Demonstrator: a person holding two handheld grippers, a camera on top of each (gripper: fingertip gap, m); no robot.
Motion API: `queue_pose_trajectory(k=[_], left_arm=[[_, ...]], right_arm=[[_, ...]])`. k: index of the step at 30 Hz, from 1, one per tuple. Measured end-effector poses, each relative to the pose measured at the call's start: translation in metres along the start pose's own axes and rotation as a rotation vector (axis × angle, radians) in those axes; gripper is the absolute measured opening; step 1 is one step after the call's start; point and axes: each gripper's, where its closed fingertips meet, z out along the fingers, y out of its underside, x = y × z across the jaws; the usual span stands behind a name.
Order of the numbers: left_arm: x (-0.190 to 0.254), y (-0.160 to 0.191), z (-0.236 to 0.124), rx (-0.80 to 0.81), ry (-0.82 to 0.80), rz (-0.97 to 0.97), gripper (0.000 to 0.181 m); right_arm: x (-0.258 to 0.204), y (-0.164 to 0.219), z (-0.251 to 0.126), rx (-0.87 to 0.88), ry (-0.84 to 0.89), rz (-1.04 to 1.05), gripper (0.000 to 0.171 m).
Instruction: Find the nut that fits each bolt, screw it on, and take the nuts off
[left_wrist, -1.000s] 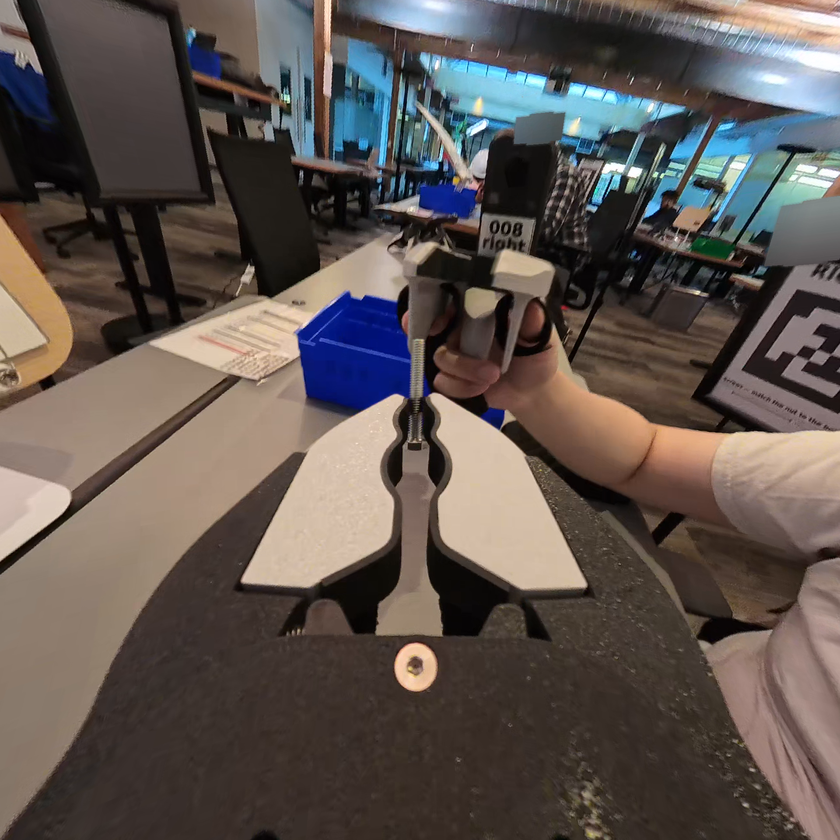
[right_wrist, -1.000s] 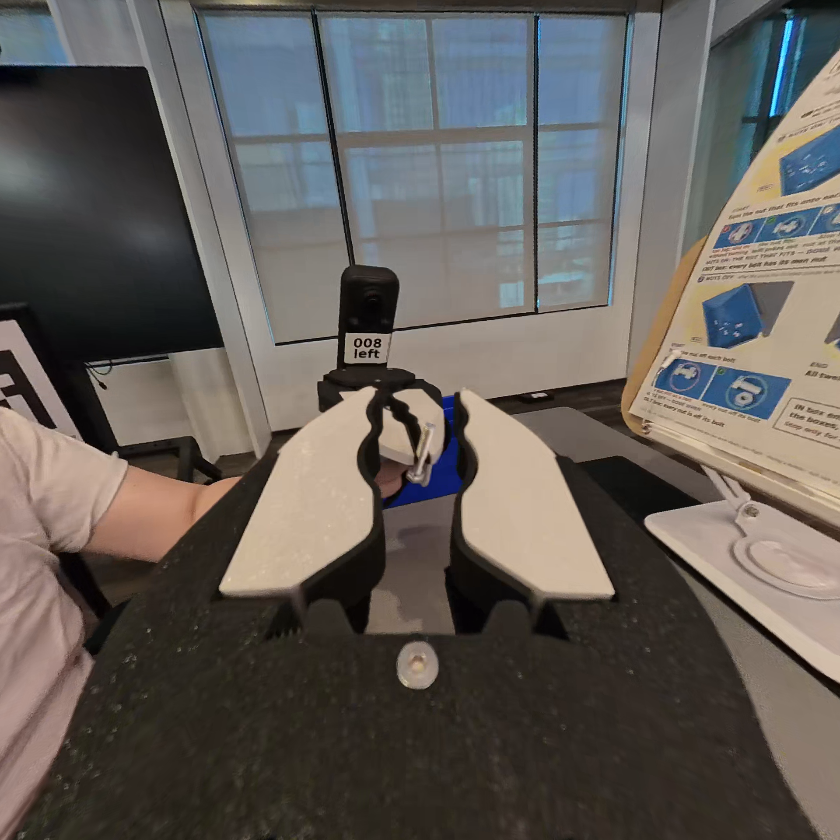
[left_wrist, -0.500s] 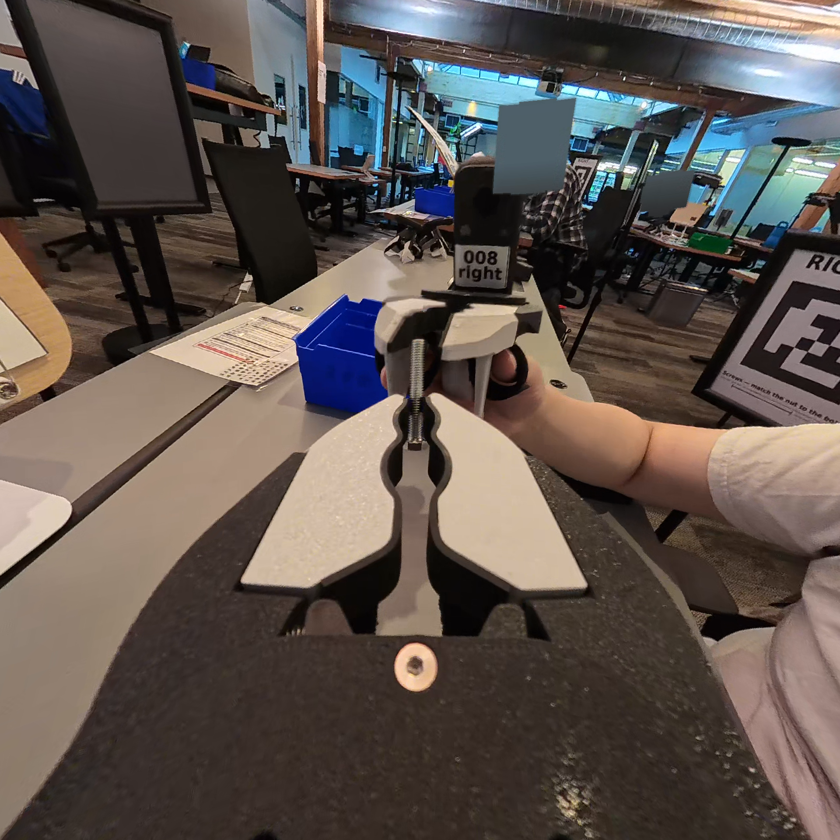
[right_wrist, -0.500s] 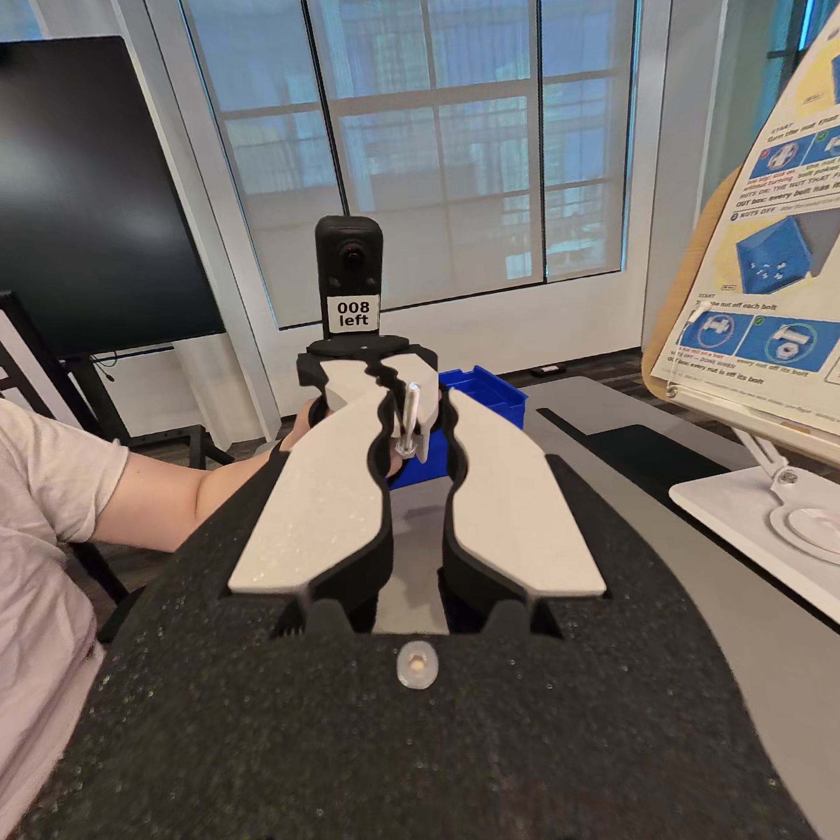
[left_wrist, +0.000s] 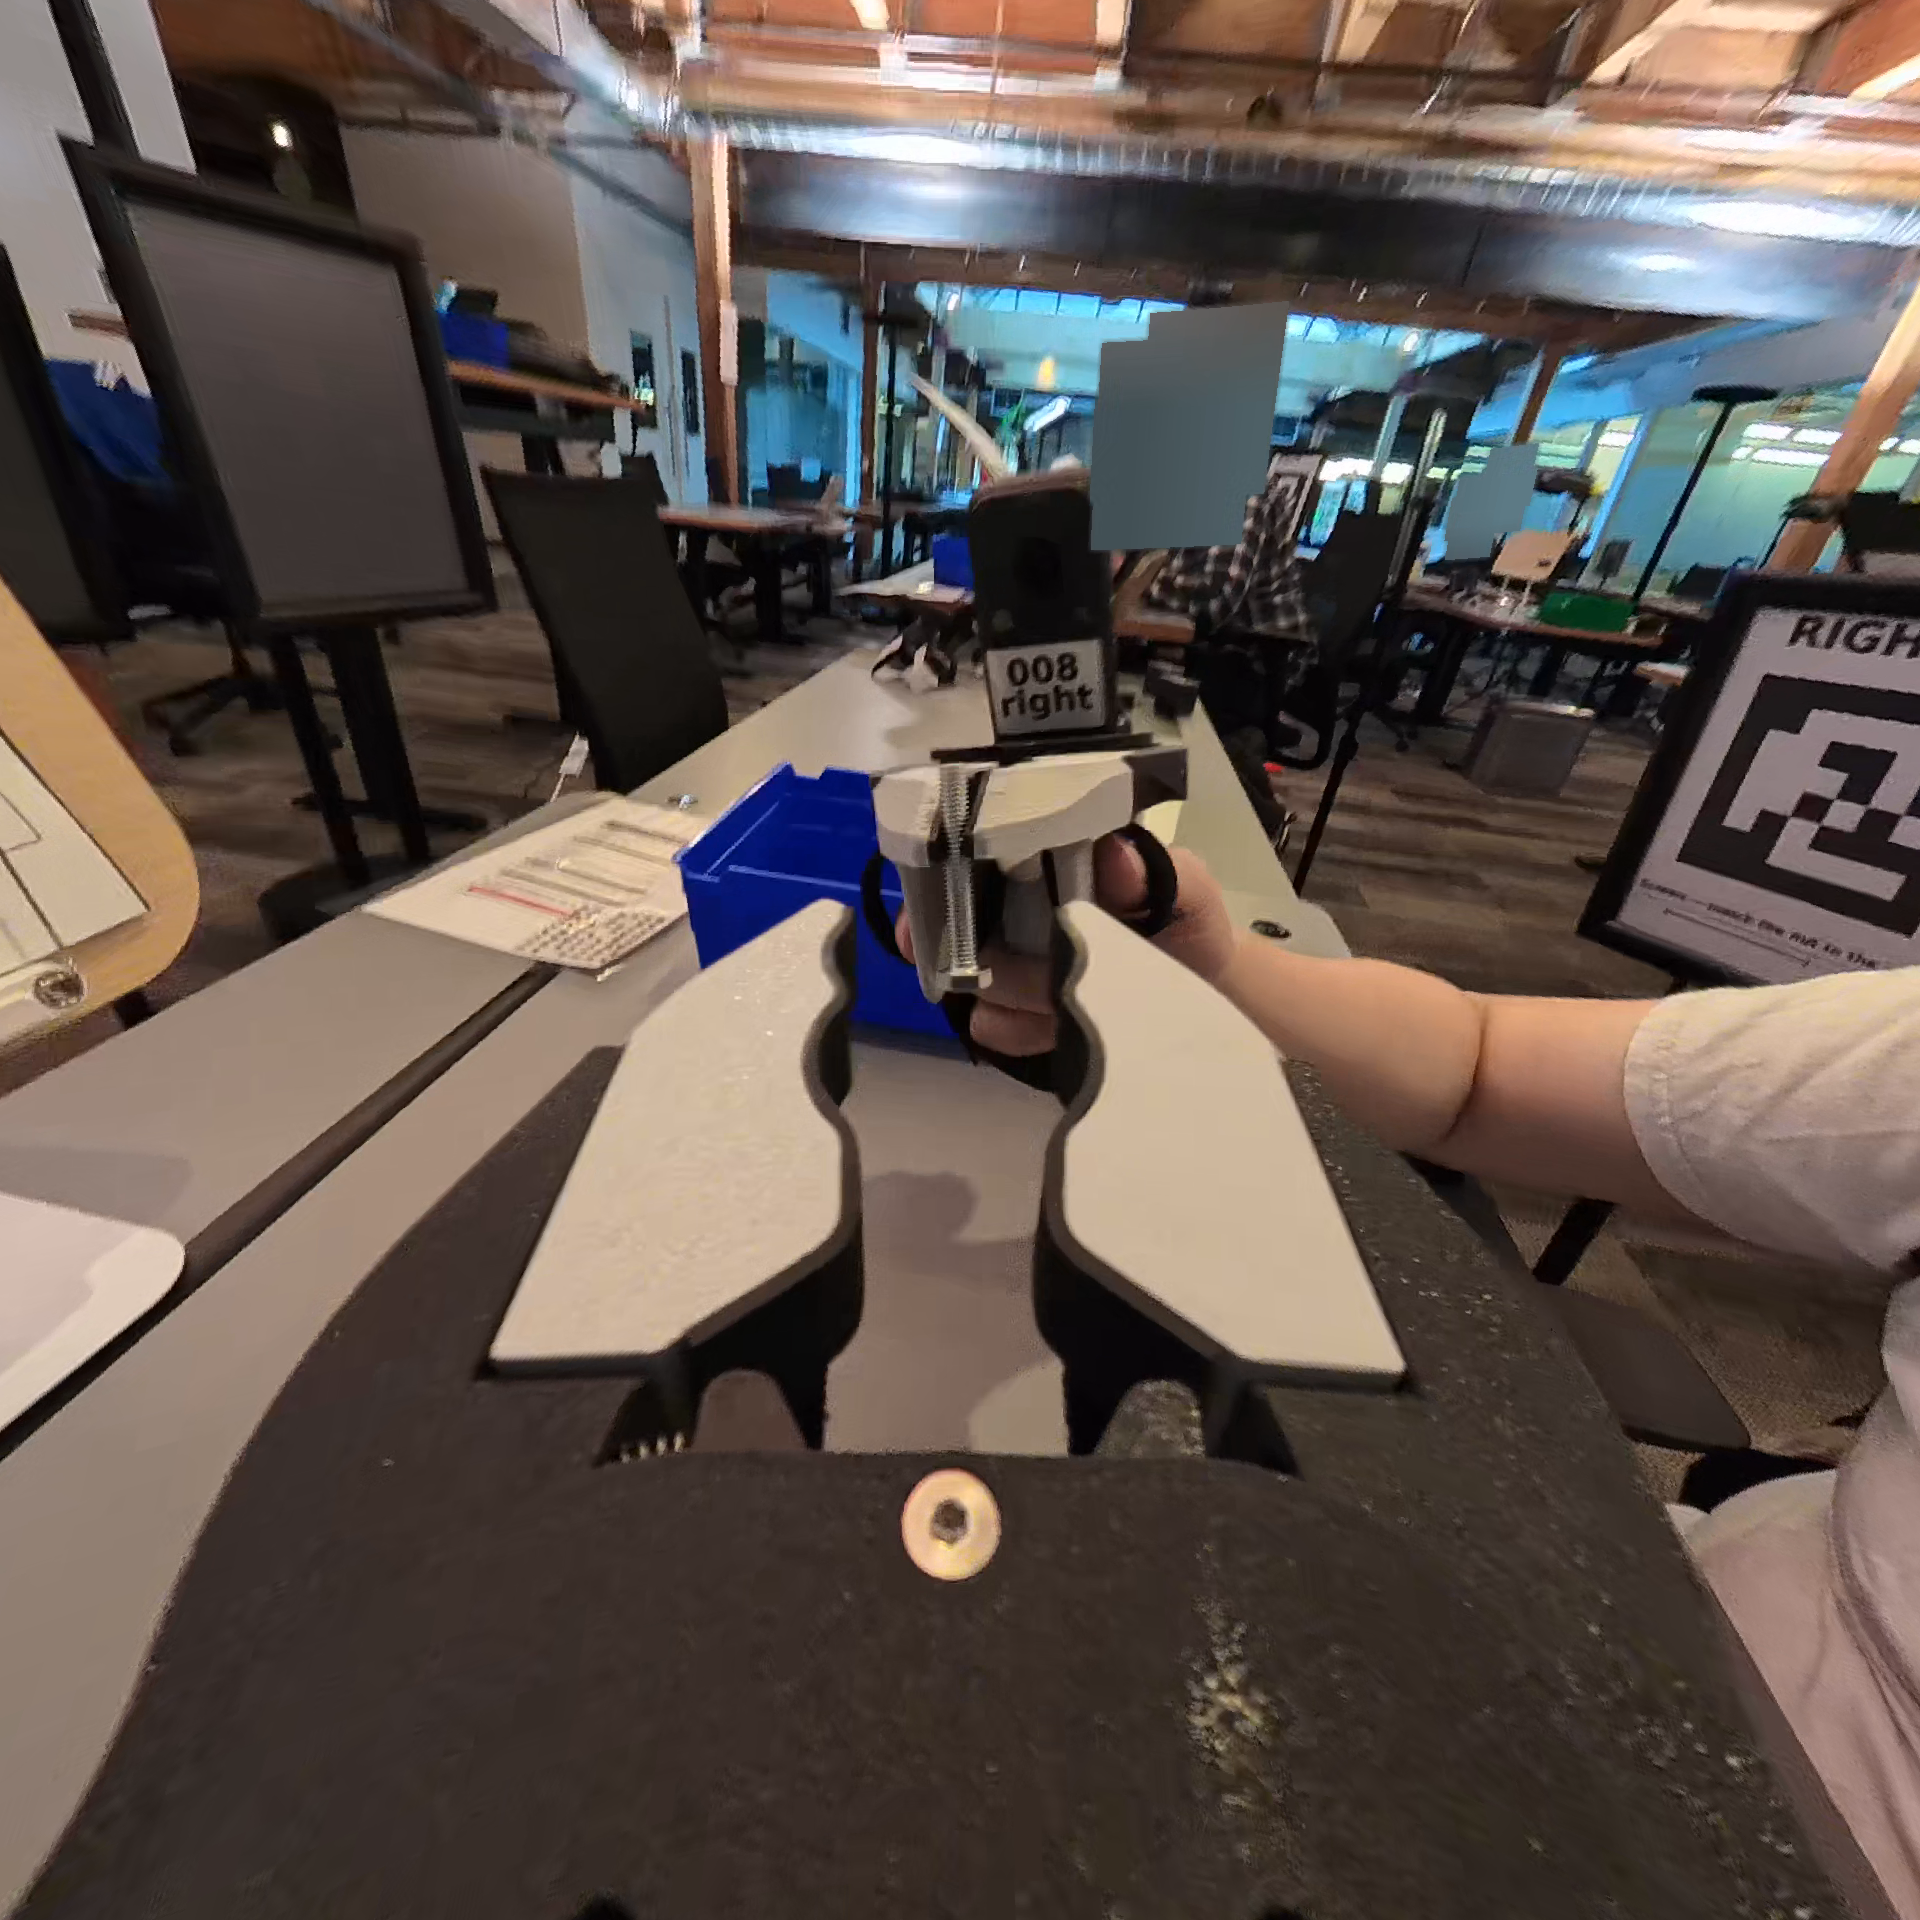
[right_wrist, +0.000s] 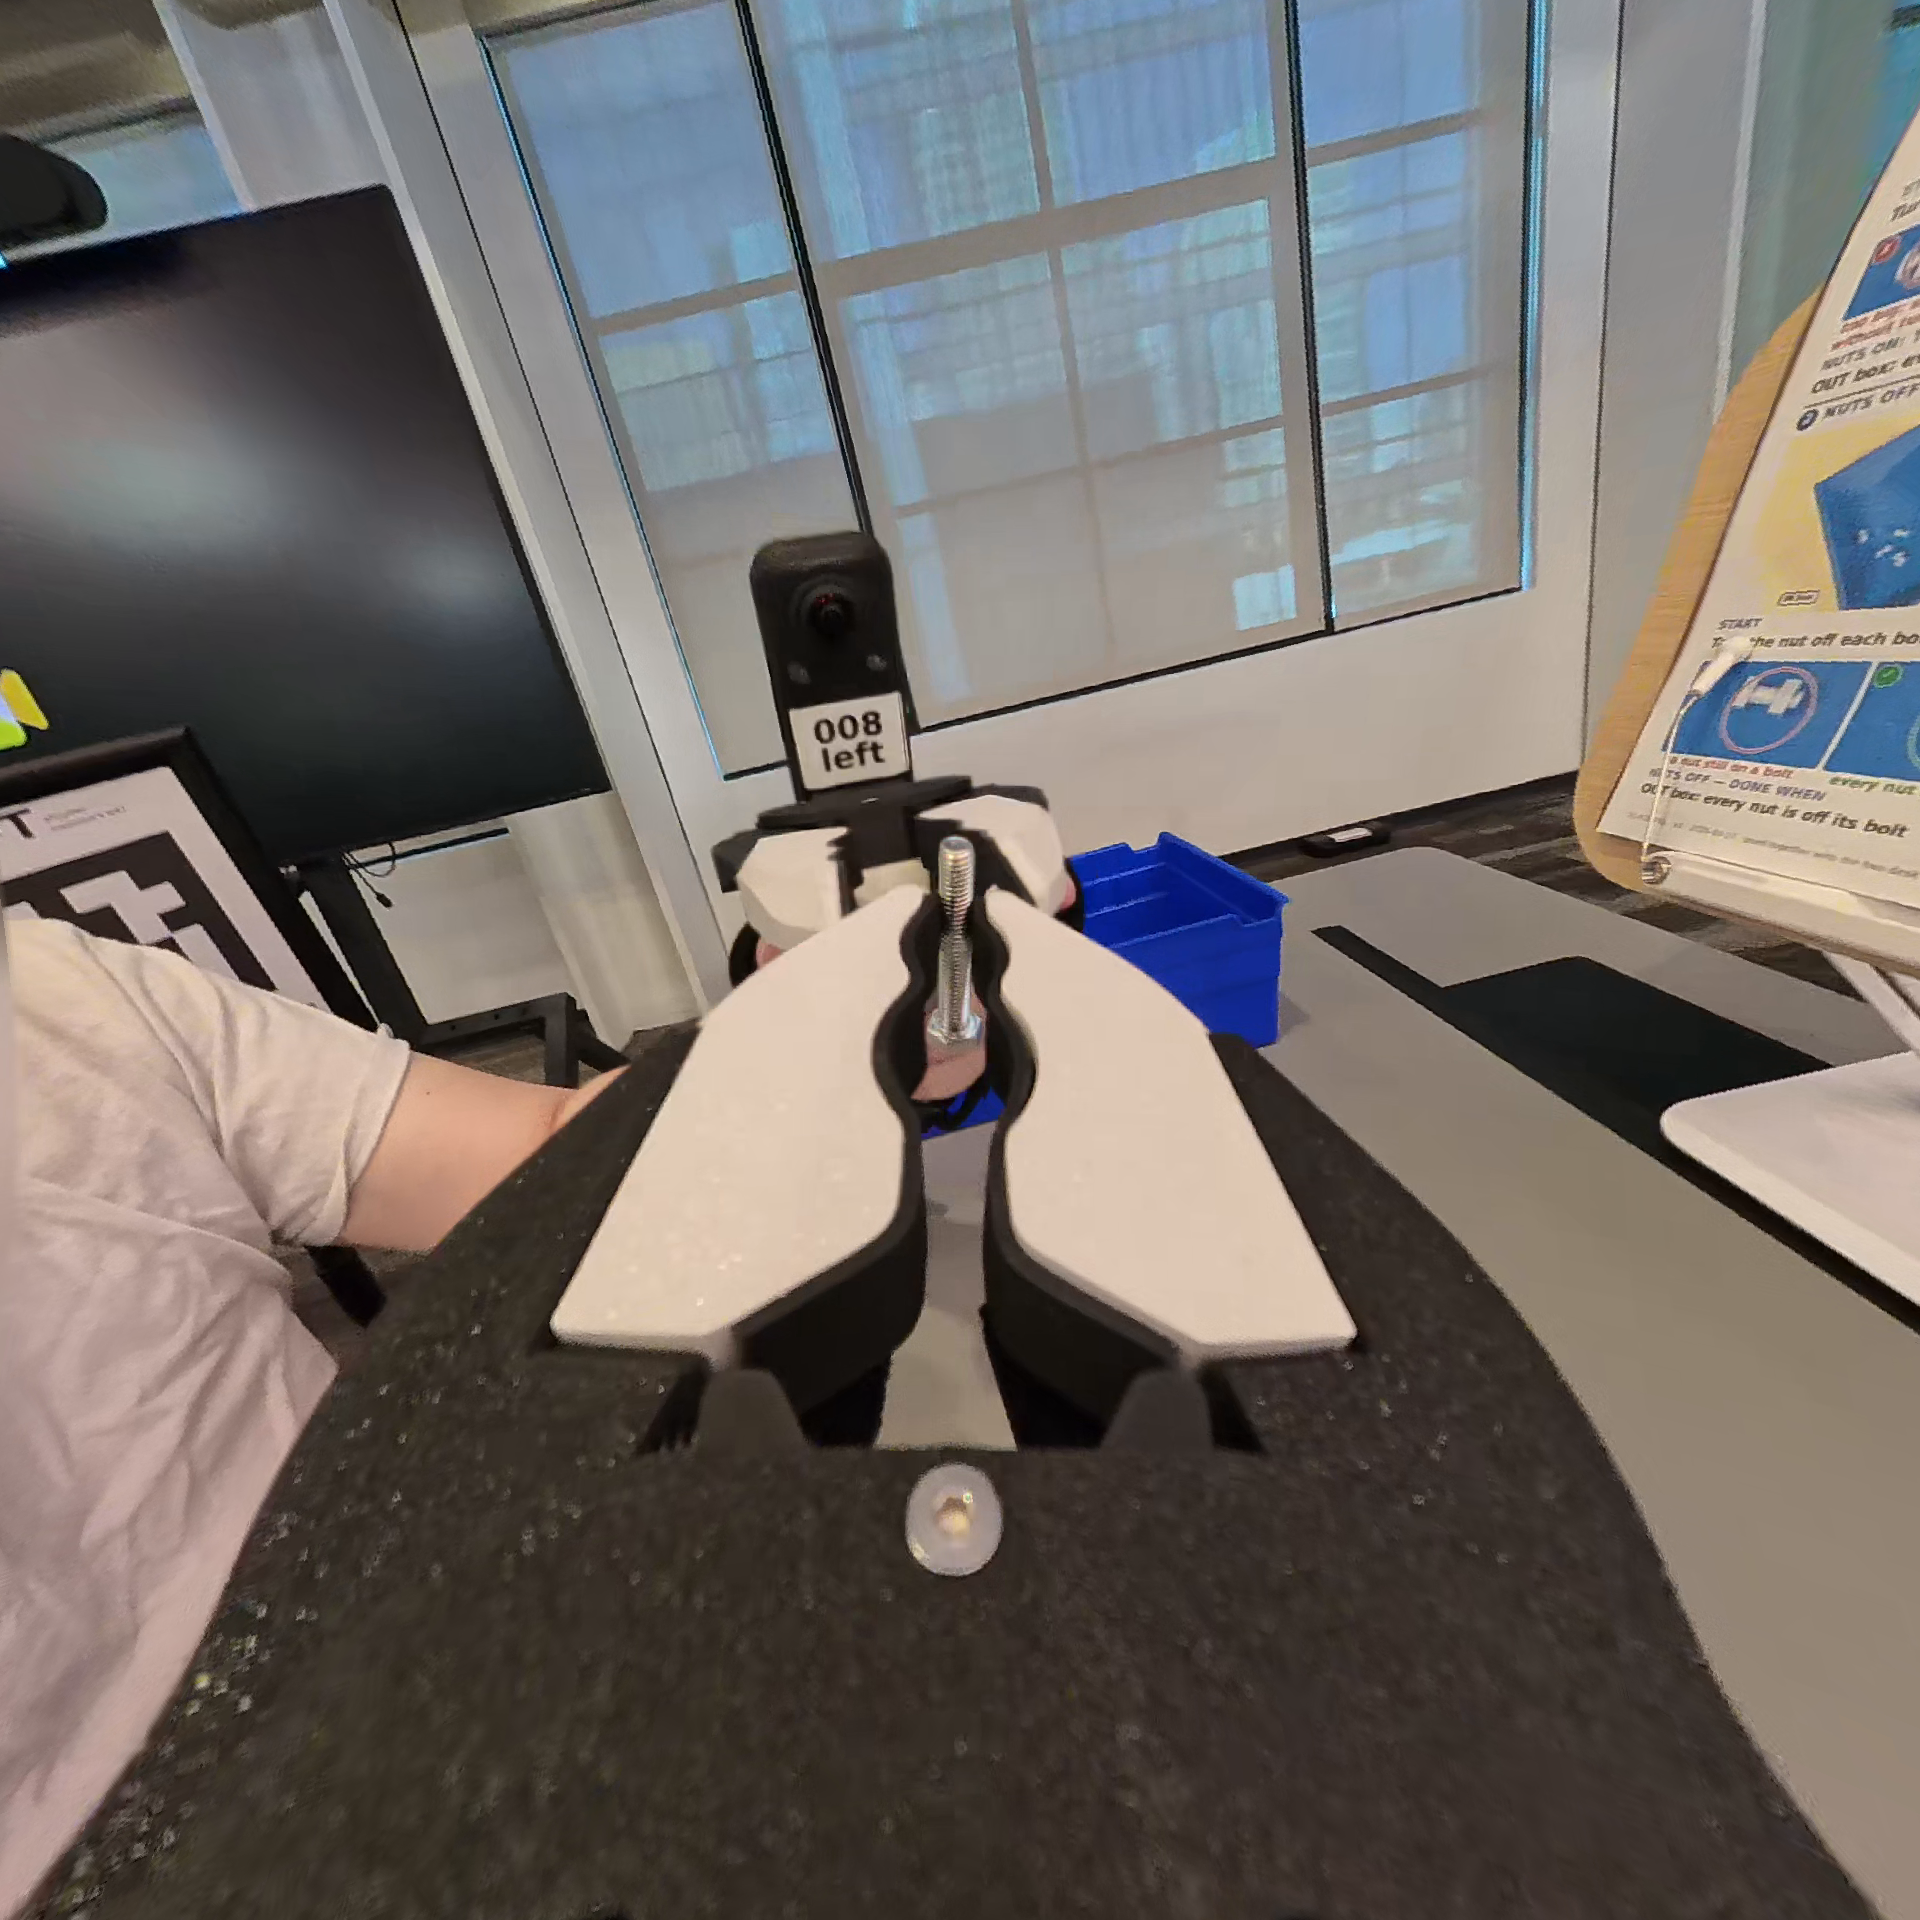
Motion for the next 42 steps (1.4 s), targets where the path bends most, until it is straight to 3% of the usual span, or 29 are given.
queue_pose_trajectory(k=[8, 14, 28, 42], left_arm=[[0.003, 0.022, 0.005, -0.131, 0.038, -0.049, 0.031], [0.001, 0.030, 0.006, -0.169, 0.039, -0.088, 0.008], [-0.001, 0.046, 0.007, -0.229, 0.120, -0.331, 0.005], [-0.002, 0.055, 0.006, -0.279, 0.130, -0.350, 0.005]], right_arm=[[-0.005, 0.007, 0.003, -0.047, -0.018, -0.042, 0.005], [0.001, 0.017, 0.006, -0.113, 0.025, -0.018, 0.005], [0.010, 0.034, 0.007, -0.168, 0.016, 0.190, 0.005], [0.013, 0.043, 0.007, -0.193, 0.007, 0.225, 0.005]])
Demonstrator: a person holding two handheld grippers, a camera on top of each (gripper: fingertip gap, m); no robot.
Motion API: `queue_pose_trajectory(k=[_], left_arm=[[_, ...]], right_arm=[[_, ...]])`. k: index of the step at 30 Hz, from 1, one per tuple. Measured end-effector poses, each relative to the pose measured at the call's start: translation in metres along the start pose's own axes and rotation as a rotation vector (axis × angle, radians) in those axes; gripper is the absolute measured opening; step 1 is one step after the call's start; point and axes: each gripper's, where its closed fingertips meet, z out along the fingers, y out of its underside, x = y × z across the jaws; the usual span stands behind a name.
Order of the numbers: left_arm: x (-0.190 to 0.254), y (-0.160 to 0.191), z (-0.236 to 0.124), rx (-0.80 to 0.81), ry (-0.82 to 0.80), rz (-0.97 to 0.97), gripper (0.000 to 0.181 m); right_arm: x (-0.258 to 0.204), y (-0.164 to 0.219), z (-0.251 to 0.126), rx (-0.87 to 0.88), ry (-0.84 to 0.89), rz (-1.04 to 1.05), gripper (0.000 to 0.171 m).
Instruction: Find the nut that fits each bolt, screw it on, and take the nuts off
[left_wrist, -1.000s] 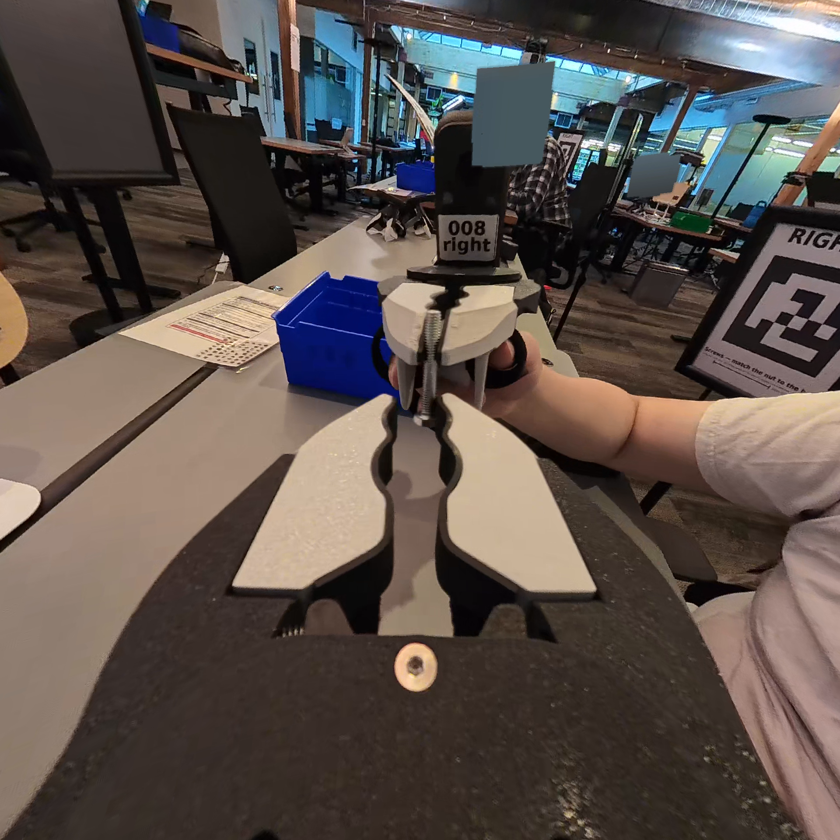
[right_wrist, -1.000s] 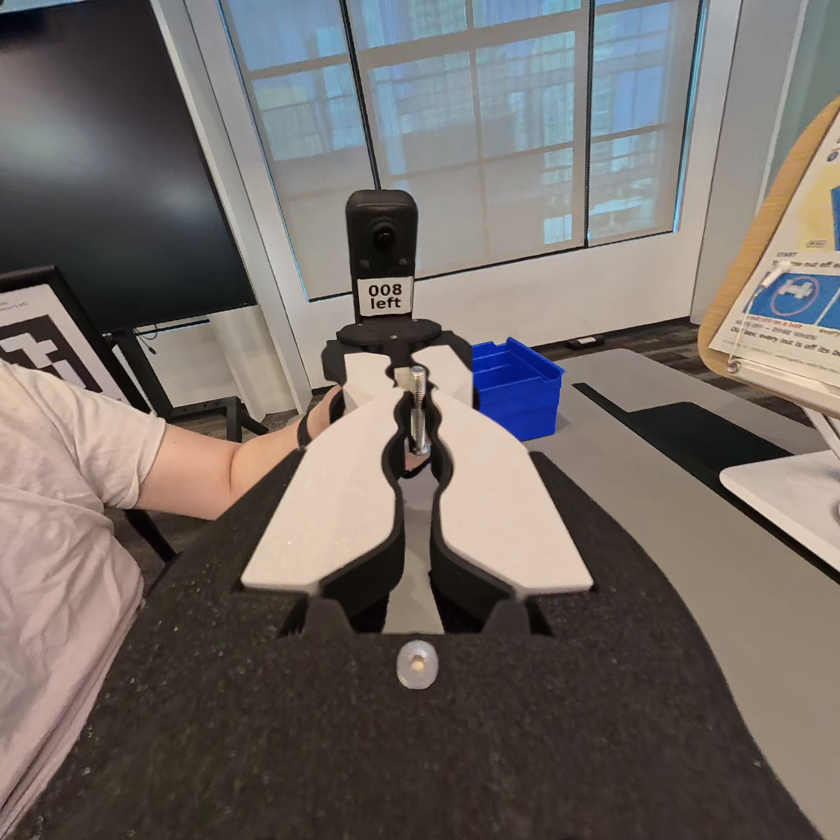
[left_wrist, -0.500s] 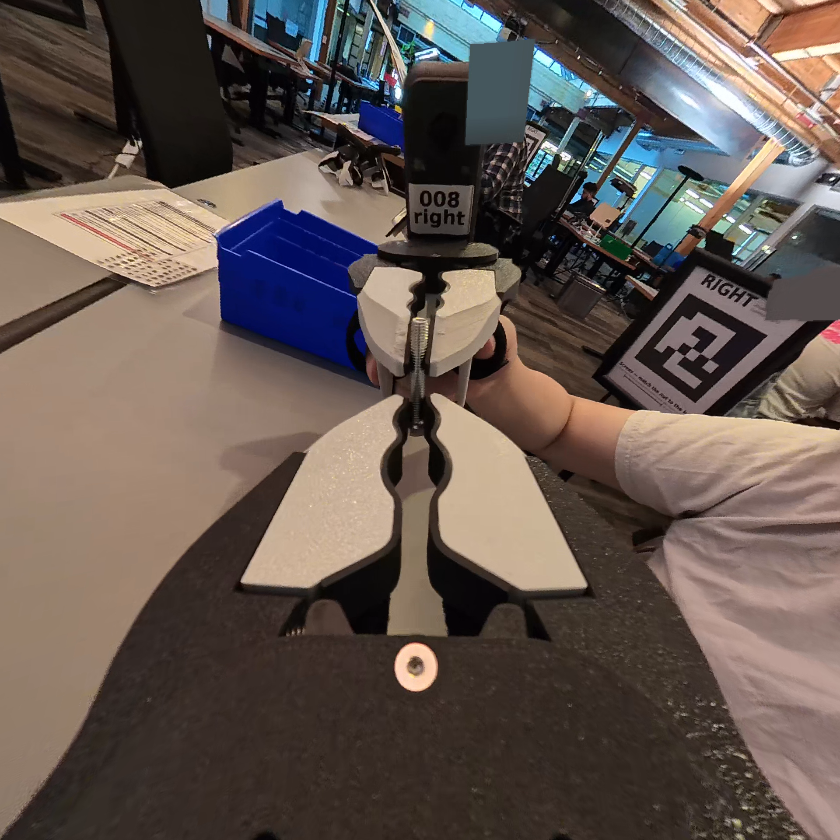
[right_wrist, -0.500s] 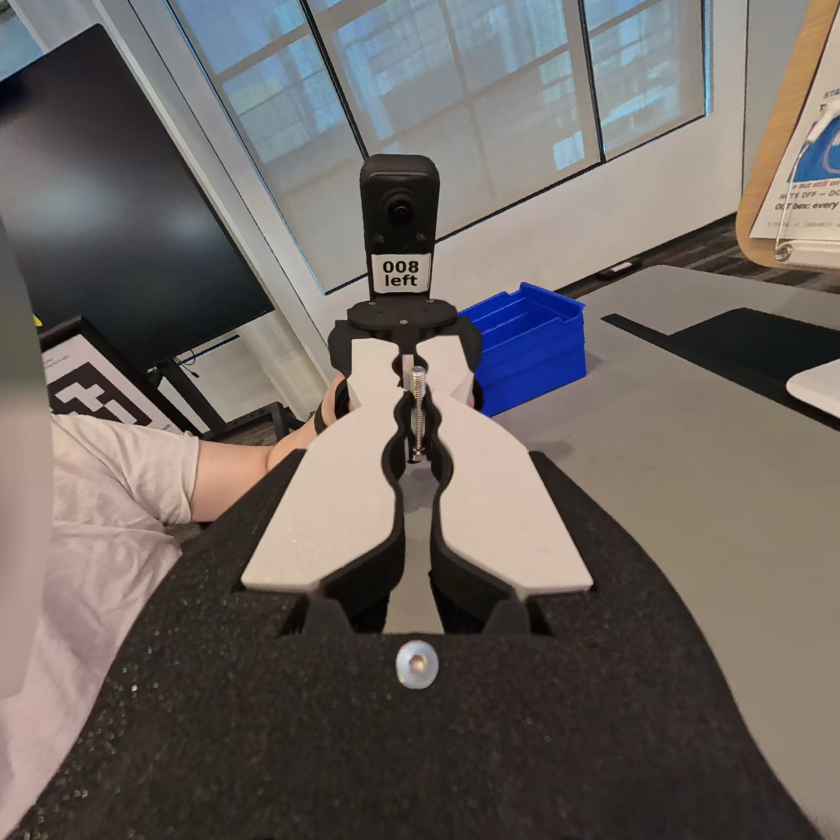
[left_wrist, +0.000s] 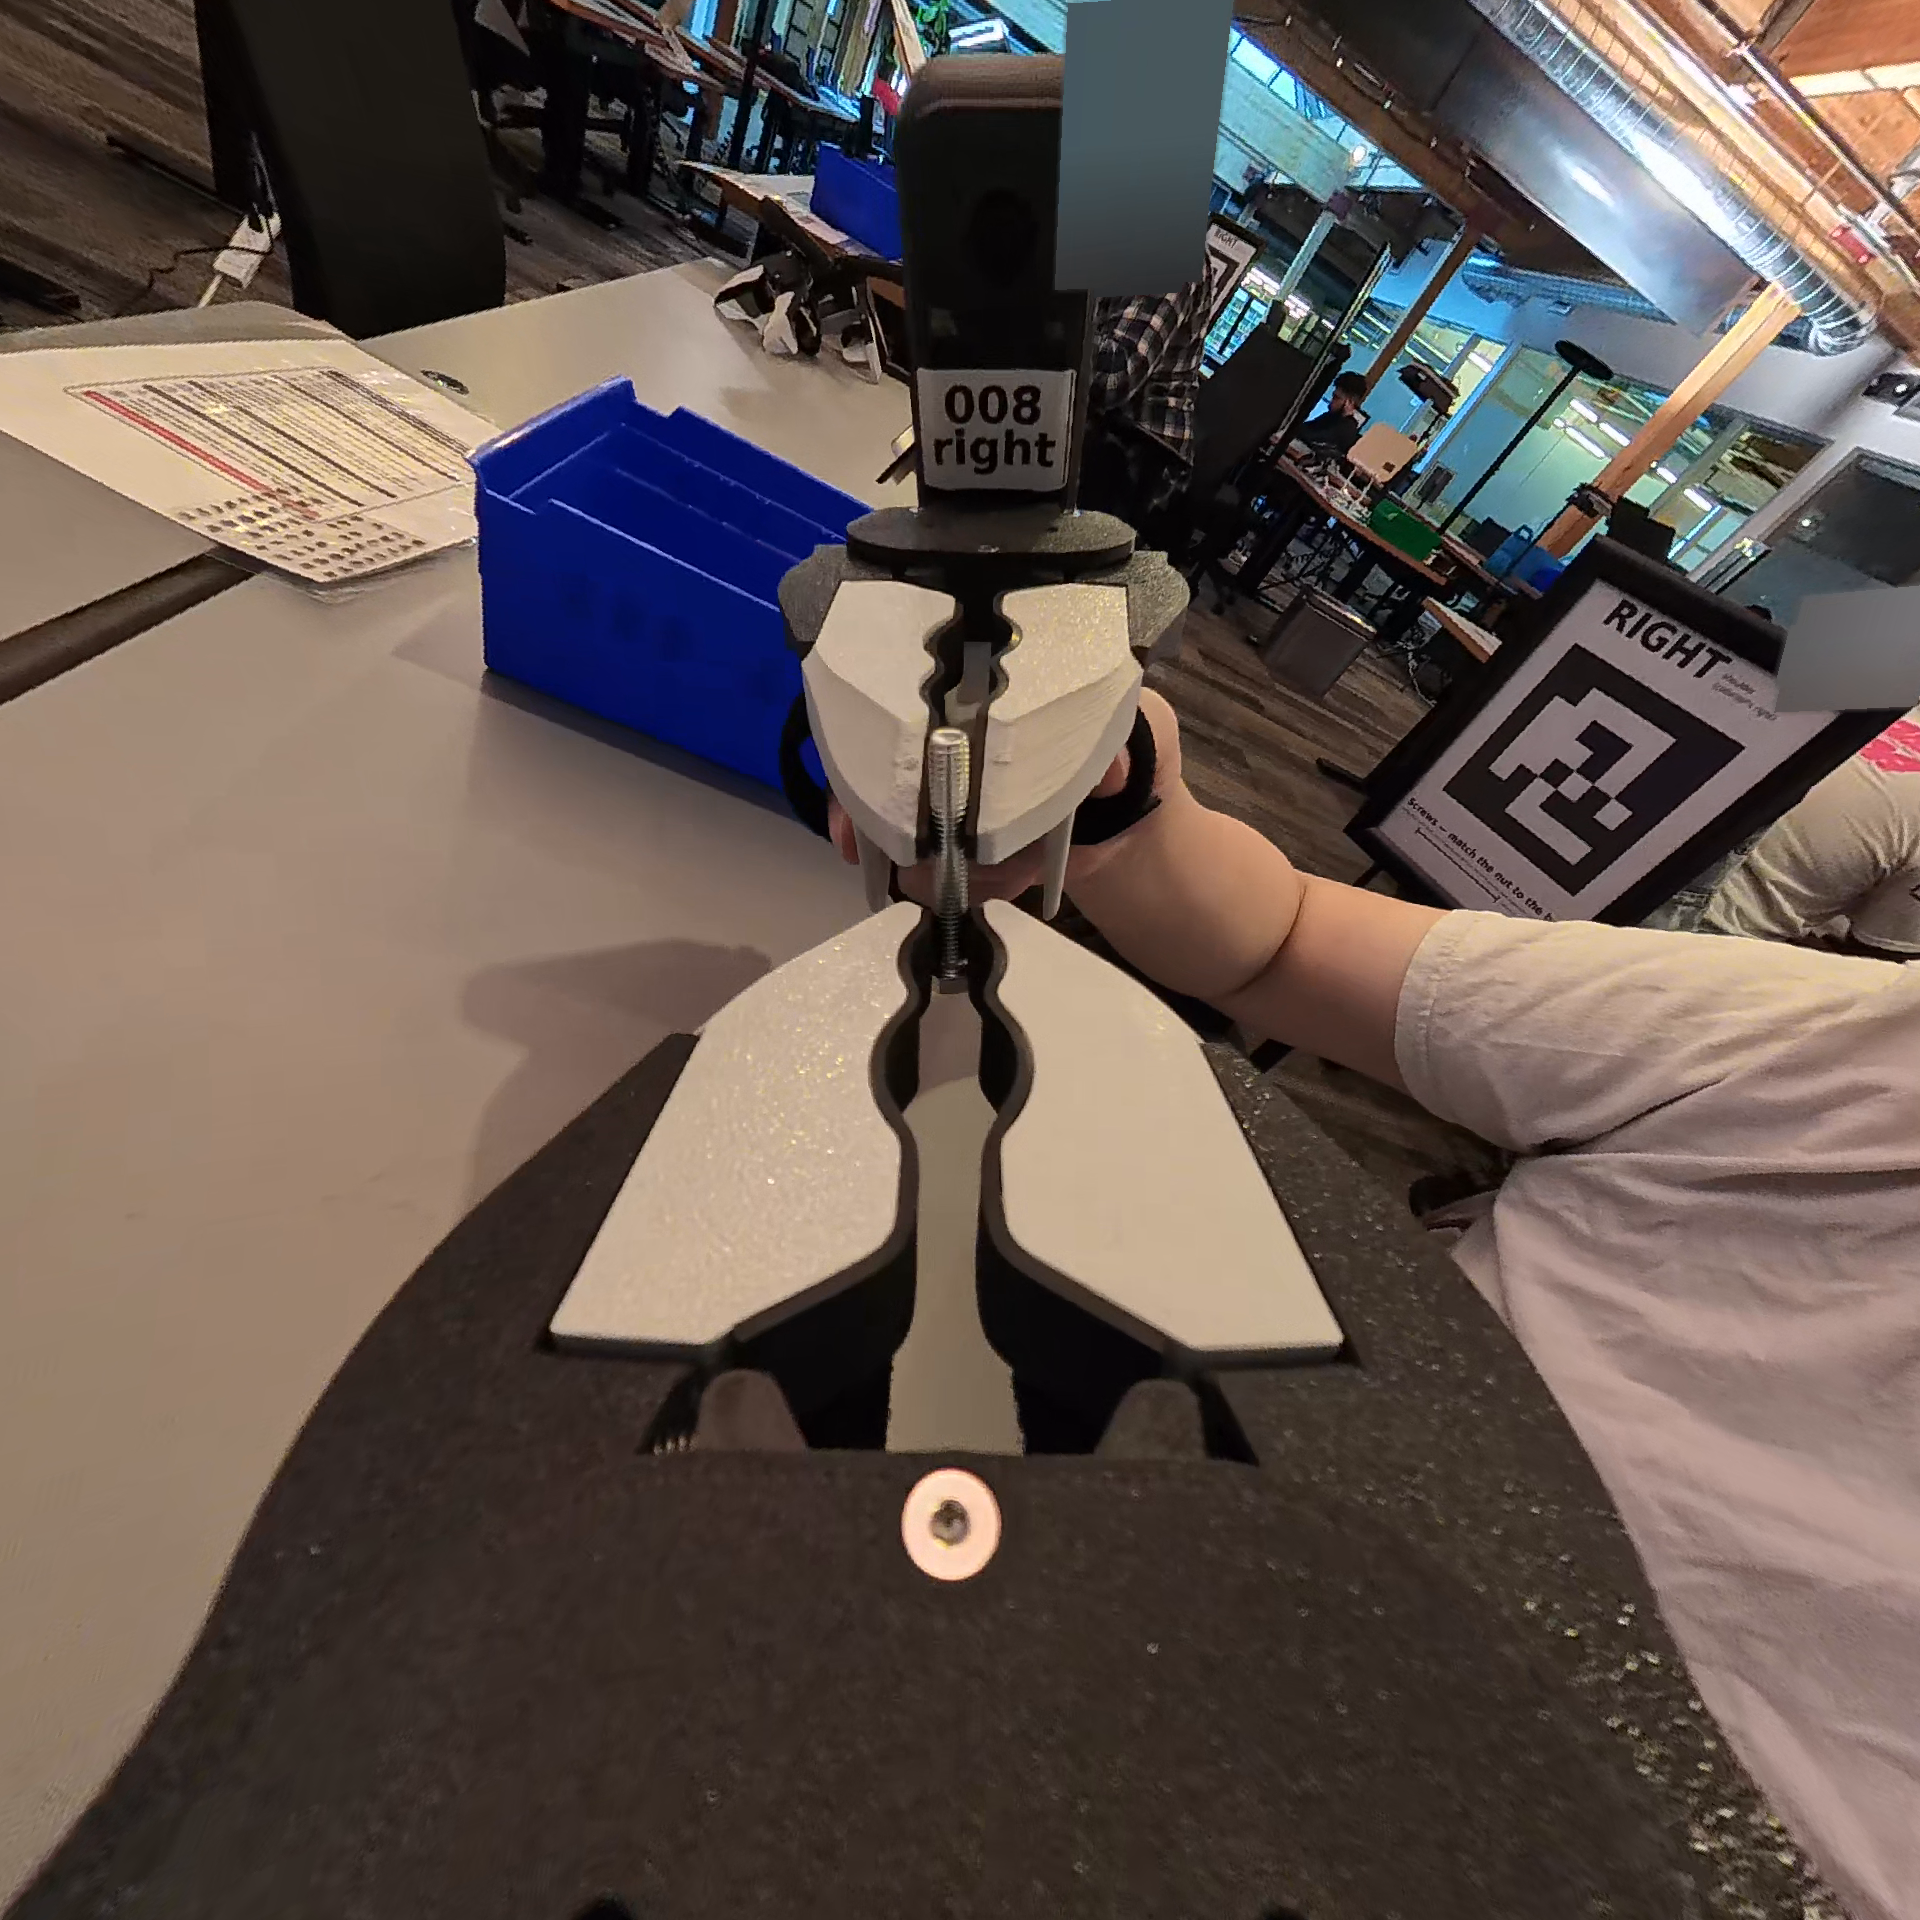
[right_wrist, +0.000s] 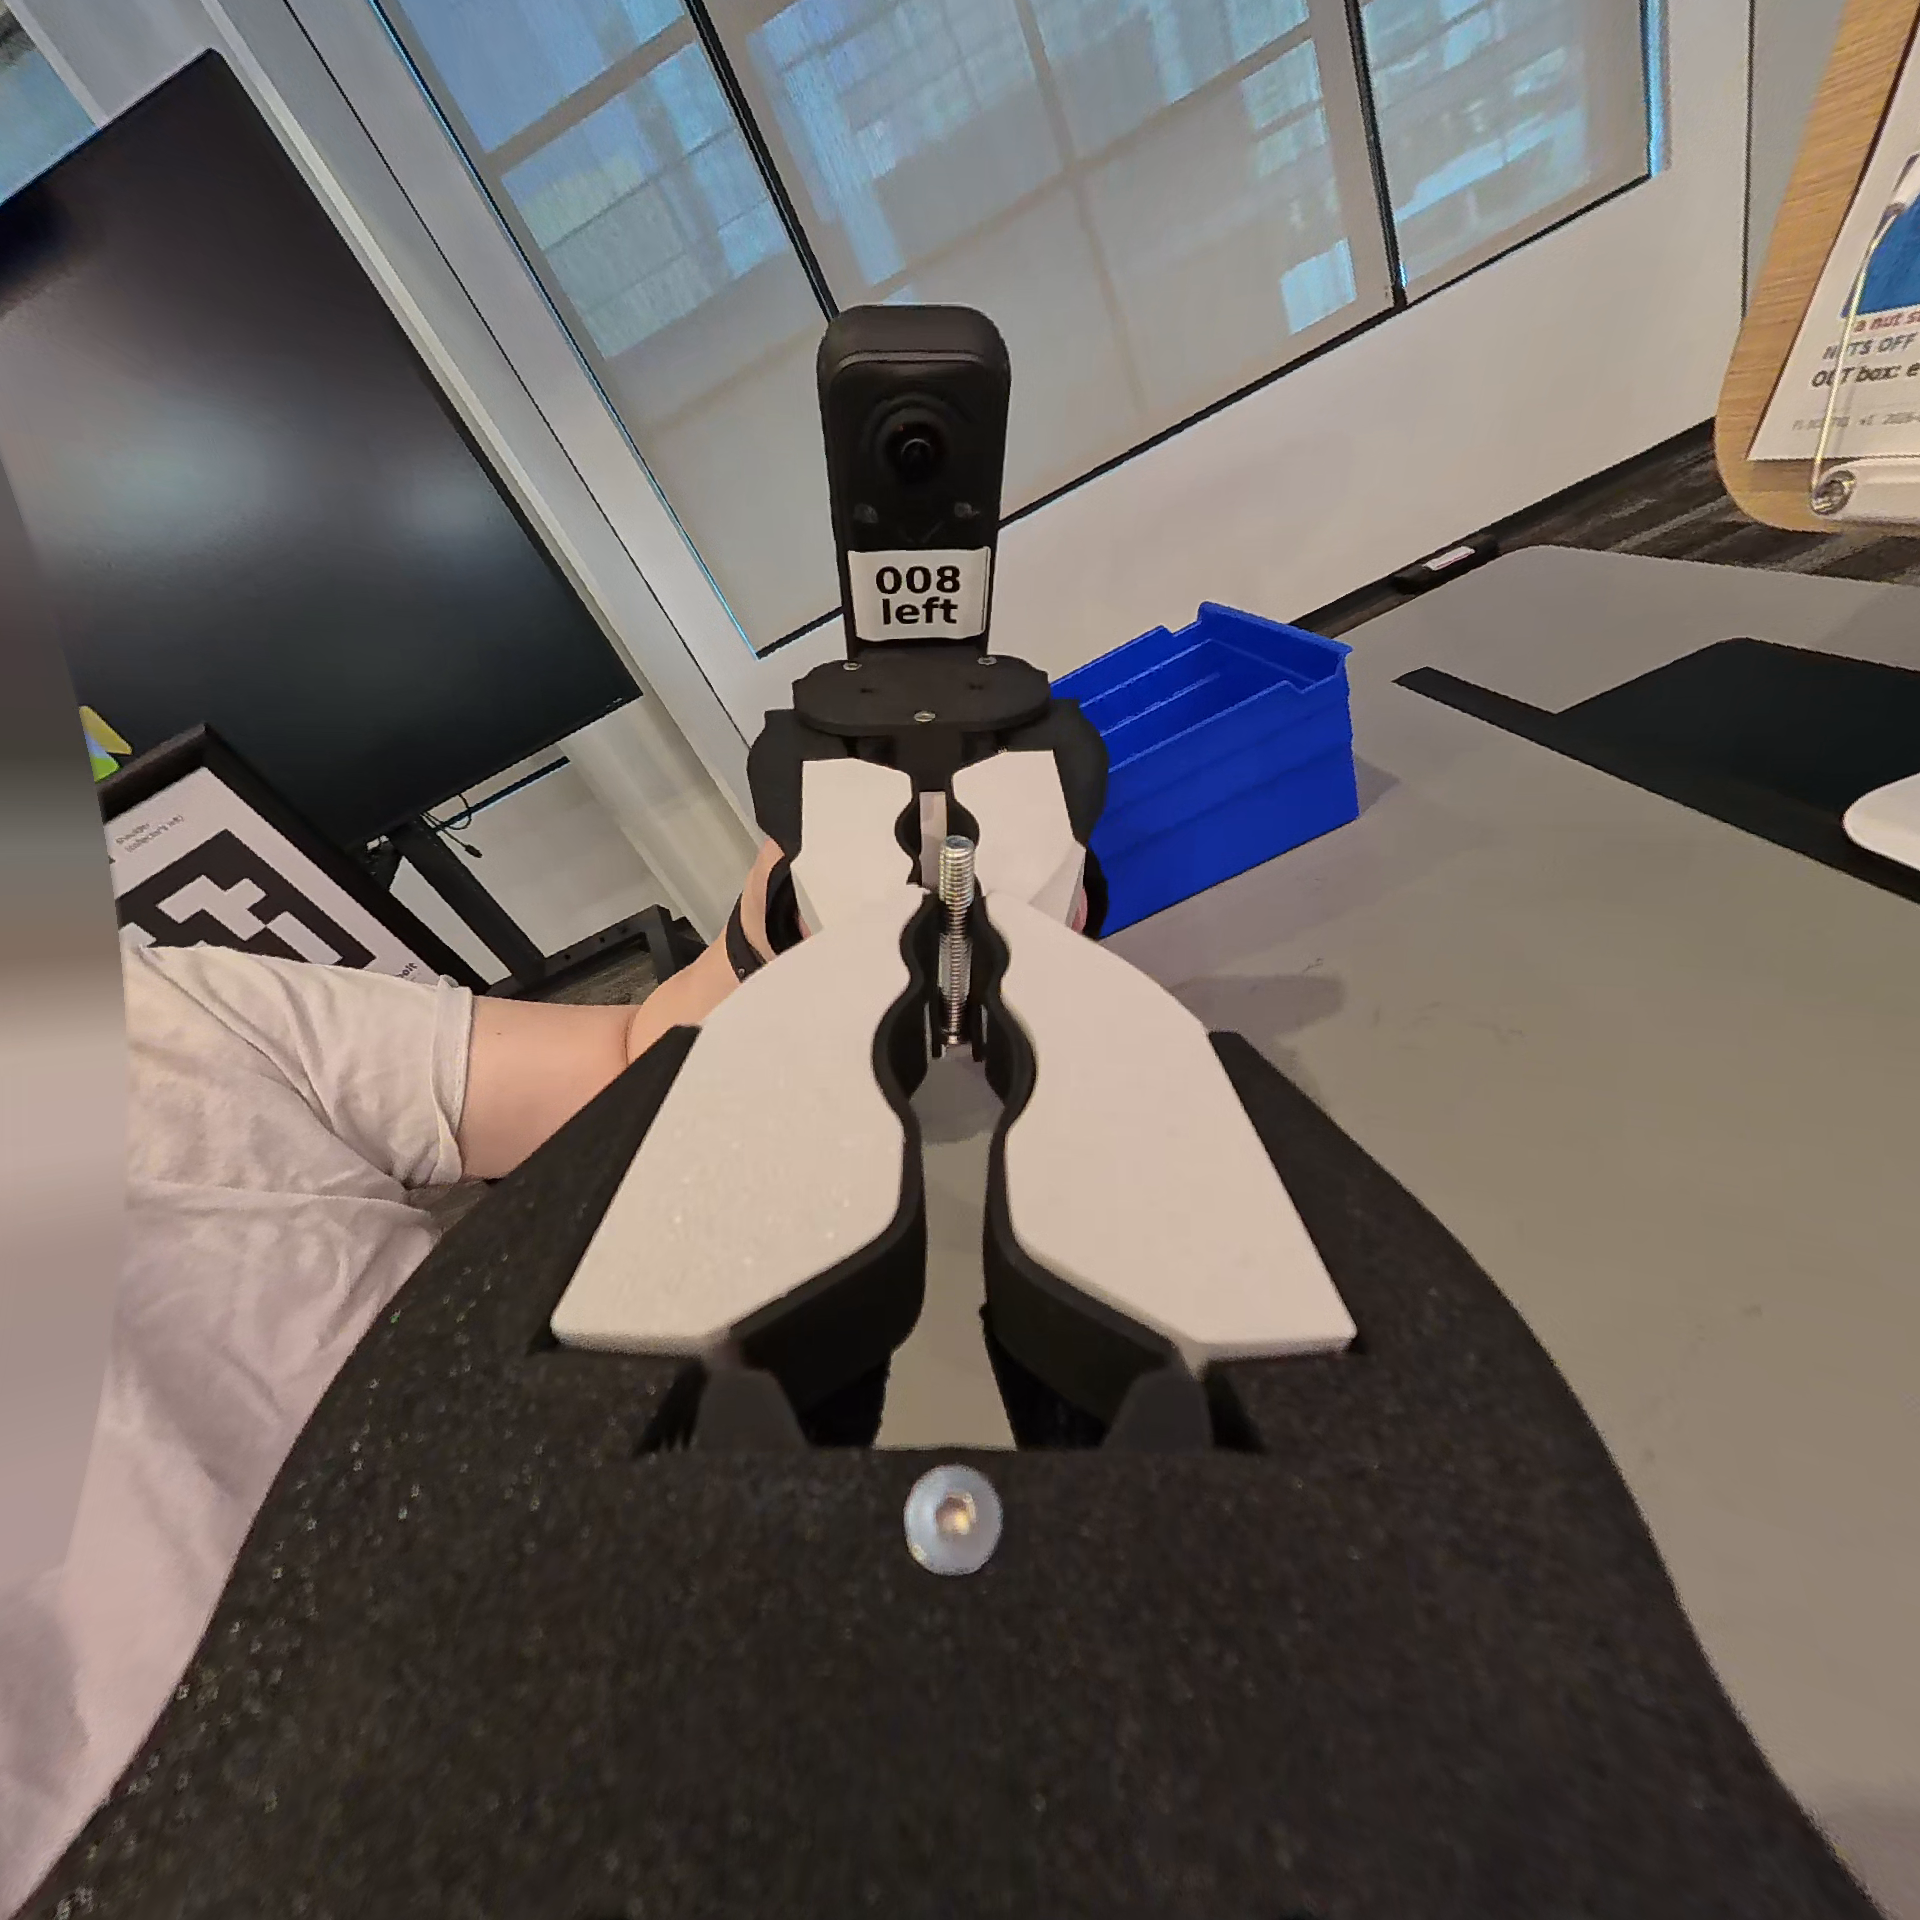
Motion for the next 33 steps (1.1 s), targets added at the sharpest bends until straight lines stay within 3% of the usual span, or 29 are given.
queue_pose_trajectory(k=[13, 15, 17, 20, 23, 27, 33], left_arm=[[-0.003, 0.003, 0.000, -0.025, -0.036, 0.043, 0.005], [-0.003, 0.002, -0.001, -0.018, -0.044, 0.057, 0.005], [-0.004, 0.000, -0.004, -0.010, -0.051, 0.069, 0.005], [-0.011, -0.005, -0.014, -0.009, -0.107, 0.105, 0.005], [-0.024, -0.012, -0.034, -0.002, -0.224, 0.169, 0.004], [-0.040, -0.026, -0.066, 0.018, -0.394, 0.261, 0.004], [-0.053, -0.039, -0.104, 0.025, -0.581, 0.348, 0.005]], right_arm=[[0.000, 0.003, 0.001, -0.012, -0.019, 0.007, 0.005], [0.001, -0.002, -0.001, 0.010, -0.010, 0.000, 0.013], [0.002, -0.008, -0.005, 0.026, 0.011, -0.033, 0.022], [0.006, -0.016, -0.018, 0.000, 0.083, -0.177, 0.020], [0.029, 0.000, -0.031, -0.159, 0.211, -0.372, 0.014], [0.064, 0.074, -0.034, -0.609, 0.270, -0.509, 0.014], [0.087, 0.131, -0.017, -0.828, 0.300, -0.573, 0.016]])
